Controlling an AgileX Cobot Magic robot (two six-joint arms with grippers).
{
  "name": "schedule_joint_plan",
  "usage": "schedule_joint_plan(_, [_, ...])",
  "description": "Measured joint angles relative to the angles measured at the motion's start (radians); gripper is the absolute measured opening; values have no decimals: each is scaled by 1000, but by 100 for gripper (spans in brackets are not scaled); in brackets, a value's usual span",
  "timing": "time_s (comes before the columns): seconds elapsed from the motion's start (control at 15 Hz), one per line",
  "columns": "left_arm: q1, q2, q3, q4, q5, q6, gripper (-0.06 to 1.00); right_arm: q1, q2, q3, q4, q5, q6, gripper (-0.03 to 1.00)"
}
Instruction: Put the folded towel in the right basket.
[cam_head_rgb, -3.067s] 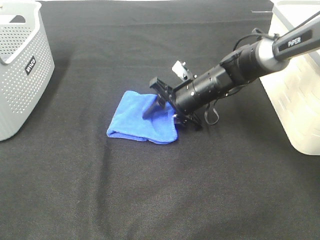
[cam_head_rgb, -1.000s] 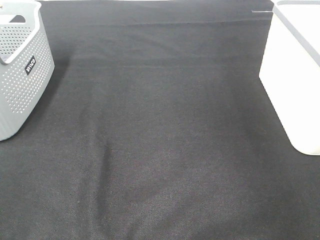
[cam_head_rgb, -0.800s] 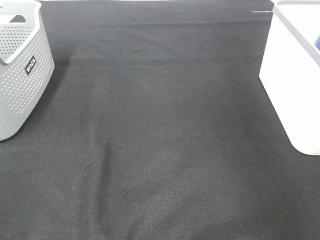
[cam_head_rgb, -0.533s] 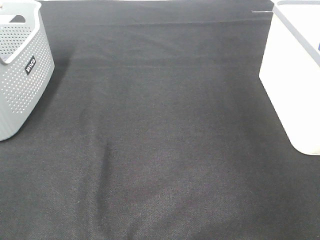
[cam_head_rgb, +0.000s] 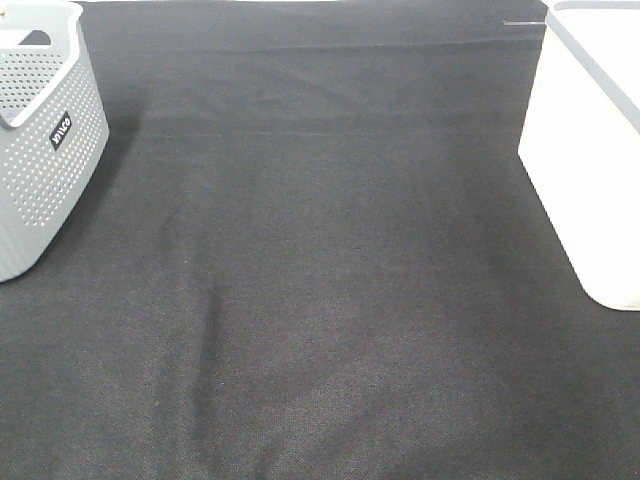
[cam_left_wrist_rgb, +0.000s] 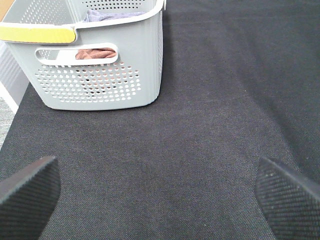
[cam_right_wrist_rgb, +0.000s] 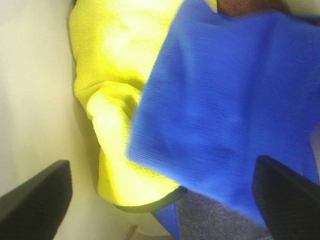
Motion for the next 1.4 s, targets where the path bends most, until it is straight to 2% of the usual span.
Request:
schedule_joint_plan(0.33, [0,0,0,0,0,0,99,27,-44,-48,-18,2,34,97])
schedule_joint_plan(0.6, [0,0,0,0,0,0,99,235,-192,-104,-139,-8,112,97])
schedule_joint_plan(0.73, [0,0,0,0,0,0,99,307,-249,-98,-148,-9,122,97])
schedule_joint_plan(0.87, [0,0,0,-3,0,0,99,325,-387,18,-149,-10,125,97])
schedule_joint_plan(1.0, [0,0,0,-9,0,0,99,325,-562,195,-173,-10,128,97])
schedule_joint_plan(1.4, [0,0,0,-16,0,0,99,325,-1331,849,-186,-9,117,97])
